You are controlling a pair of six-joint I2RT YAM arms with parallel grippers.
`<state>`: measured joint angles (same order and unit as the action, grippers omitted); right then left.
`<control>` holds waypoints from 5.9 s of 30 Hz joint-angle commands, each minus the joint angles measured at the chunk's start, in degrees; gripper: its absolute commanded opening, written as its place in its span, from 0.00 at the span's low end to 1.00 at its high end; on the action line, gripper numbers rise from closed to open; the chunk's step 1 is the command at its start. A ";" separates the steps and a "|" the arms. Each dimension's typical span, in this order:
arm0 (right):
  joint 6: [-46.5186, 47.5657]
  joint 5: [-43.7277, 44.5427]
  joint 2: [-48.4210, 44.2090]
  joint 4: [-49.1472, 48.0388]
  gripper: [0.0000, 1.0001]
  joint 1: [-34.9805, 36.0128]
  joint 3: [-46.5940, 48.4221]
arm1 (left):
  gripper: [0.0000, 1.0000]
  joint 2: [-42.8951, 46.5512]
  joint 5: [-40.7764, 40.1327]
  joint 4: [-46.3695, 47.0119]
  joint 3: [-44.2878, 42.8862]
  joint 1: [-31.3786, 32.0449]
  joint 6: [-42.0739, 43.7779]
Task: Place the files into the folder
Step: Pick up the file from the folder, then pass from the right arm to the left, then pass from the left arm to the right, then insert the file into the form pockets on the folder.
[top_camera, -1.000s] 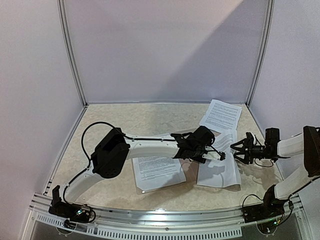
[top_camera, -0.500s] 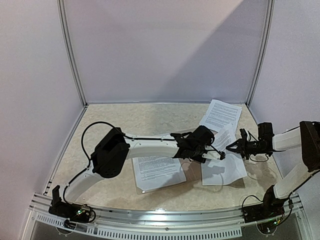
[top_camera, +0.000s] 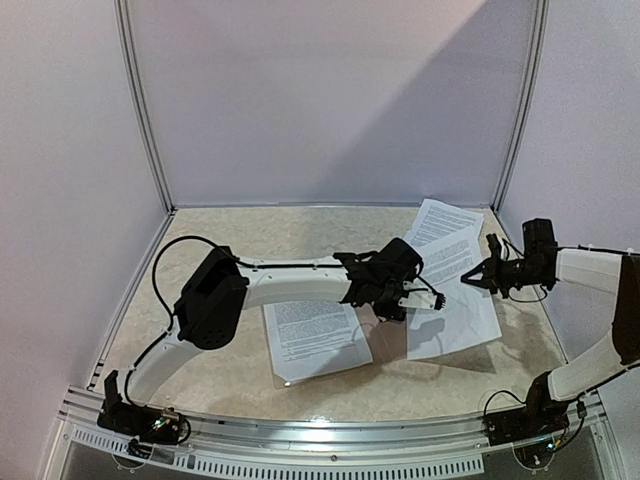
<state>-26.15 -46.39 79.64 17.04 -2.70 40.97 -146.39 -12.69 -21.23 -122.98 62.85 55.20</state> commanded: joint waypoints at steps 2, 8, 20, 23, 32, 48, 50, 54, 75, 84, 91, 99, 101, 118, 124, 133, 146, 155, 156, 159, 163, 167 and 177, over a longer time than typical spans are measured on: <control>6.97 6.99 -6.88 13.83 0.00 4.11 11.60 | 0.83 14.77 3.62 -9.02 -1.26 -3.08 -4.57; 11.15 13.87 -8.58 20.97 0.00 18.71 27.09 | 0.90 27.35 23.15 -21.25 2.09 -13.86 -18.87; 8.51 3.95 -3.83 -11.88 0.00 40.10 36.04 | 0.99 59.59 59.93 -17.65 36.21 -35.75 -27.28; 4.71 2.79 -1.59 -20.43 0.00 40.83 35.87 | 0.99 65.25 64.15 -15.50 39.31 -35.74 -29.48; -0.65 1.39 1.64 -29.91 0.00 42.34 35.89 | 1.00 68.19 71.13 -9.41 41.77 -34.93 -37.19; -1.57 3.60 0.26 -26.55 0.25 42.56 31.22 | 0.00 66.74 71.12 11.11 42.95 -33.91 -59.85; -0.96 5.09 0.22 -25.67 0.45 42.53 29.78 | 0.00 67.16 69.18 8.70 42.66 -34.00 -57.05; -1.81 3.50 1.79 -25.88 0.39 42.58 28.90 | 0.00 67.13 68.22 7.46 43.11 -34.07 -55.58; 4.27 7.83 14.88 -19.17 0.00 37.92 25.83 | 0.89 72.29 22.32 -13.24 66.75 -34.06 -20.18; 8.56 5.46 26.84 -21.97 0.00 34.04 22.81 | 0.85 67.54 17.89 1.30 83.84 -23.27 -18.75; 11.86 3.24 27.37 -24.63 0.00 33.59 18.10 | 0.84 61.28 17.41 9.11 87.29 -18.82 -17.83; 7.37 0.85 27.25 -31.47 0.00 33.88 12.97 | 0.83 56.71 16.56 12.01 88.36 -16.17 -17.67; 5.32 0.37 27.82 -32.71 0.00 34.58 12.60 | 0.83 56.03 16.63 12.06 88.22 -15.86 -17.71; -12.71 -1.67 32.64 -46.15 0.00 38.37 10.31 | 0.81 52.62 15.65 11.83 88.14 -15.48 -17.69; -15.03 0.00 35.19 -42.95 0.00 39.51 12.58 | 0.81 53.54 15.50 12.07 88.93 -15.56 -17.20; -19.23 1.79 37.91 -41.44 0.00 42.17 14.18 | 0.80 53.61 15.48 12.53 89.73 -15.56 -17.14; -15.32 9.13 37.13 -21.40 0.23 42.71 20.51 | 0.81 54.44 14.14 12.38 90.59 -15.56 -16.17; -12.16 6.69 34.82 -9.04 0.24 42.70 23.47 | 0.81 56.38 13.16 8.92 89.71 -14.07 -15.36; -11.96 6.70 34.80 -7.89 0.23 42.70 23.52 | 0.82 56.73 13.45 8.40 89.83 -13.80 -15.12; -10.73 7.46 34.86 -5.18 0.19 42.71 23.76 | 0.81 57.89 13.82 6.65 89.65 -13.63 -14.49; -9.91 6.42 35.25 -6.39 0.01 42.71 23.81 | 0.82 59.31 13.53 4.03 89.11 -13.80 -13.12; -10.54 3.19 37.53 -9.81 0.00 42.69 24.31 | 0.75 55.63 9.76 6.64 88.91 -13.81 -15.47; -17.37 -1.24 41.58 -19.60 0.00 44.58 24.60 | 0.63 53.30 7.01 10.62 88.49 -13.89 -16.08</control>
<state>-40.42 -45.01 119.15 2.24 39.90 64.45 -89.30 -0.75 -4.64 -37.41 48.60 37.98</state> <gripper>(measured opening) 0.004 0.639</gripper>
